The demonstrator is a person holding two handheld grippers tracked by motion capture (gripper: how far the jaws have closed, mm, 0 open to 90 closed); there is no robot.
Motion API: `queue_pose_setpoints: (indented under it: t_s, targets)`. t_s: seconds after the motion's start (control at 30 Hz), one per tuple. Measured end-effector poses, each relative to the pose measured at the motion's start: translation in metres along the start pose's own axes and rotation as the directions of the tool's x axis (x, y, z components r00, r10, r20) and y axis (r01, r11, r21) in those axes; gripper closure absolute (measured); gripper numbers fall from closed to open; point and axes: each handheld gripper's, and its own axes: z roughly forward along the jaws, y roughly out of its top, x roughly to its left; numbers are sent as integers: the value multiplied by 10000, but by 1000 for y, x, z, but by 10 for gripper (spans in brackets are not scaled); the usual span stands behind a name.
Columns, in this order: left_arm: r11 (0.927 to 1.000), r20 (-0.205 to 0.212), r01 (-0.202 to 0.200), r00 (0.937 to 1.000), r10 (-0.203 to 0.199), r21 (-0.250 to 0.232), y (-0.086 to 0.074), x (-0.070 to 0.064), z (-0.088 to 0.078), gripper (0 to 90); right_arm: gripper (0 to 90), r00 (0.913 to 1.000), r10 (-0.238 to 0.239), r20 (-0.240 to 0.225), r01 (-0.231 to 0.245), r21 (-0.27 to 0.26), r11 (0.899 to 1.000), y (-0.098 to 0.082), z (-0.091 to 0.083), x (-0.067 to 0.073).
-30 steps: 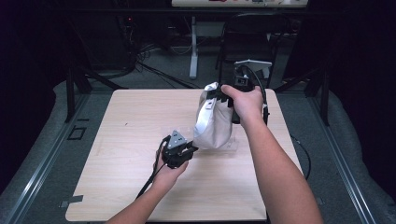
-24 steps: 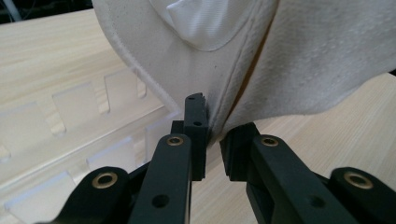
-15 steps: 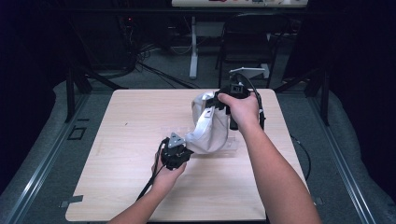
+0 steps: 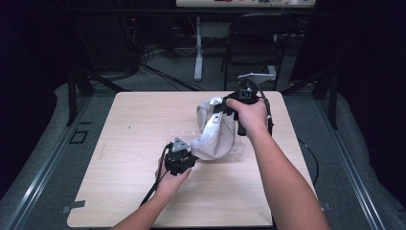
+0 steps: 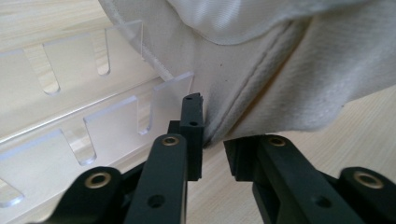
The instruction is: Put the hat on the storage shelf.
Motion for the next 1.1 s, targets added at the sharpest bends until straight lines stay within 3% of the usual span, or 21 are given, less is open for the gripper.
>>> queue_pose_setpoints:
  t_s: [0.23,0.33,0.5,0.77,0.93,1.1]
  targets:
    - [9997,-2,-183,9998,183,-167,1,-3,-3,704,821,10000,-26,30,26,25,10000,0,-1,-2]
    - [9979,-323,-577,9979,568,-281,1,-5,-5,655,819,10000,-29,42,29,46,10000,1,-1,-2]
    - [9967,-532,-725,9961,705,-368,2,-6,-9,612,817,10000,-88,42,88,79,9999,0,-1,-2]
    - [9962,-490,-730,9963,707,-471,0,-6,-18,575,808,9999,-89,72,89,1,10000,0,-2,-2]
    - [9938,-417,-940,9949,916,-600,-1,-8,-27,566,781,10000,-49,11,49,-142,9999,0,-6,-1]
    - [9931,-253,-931,9955,915,-714,-3,-10,-39,556,766,9997,-236,-27,235,-124,9996,-2,-14,1]
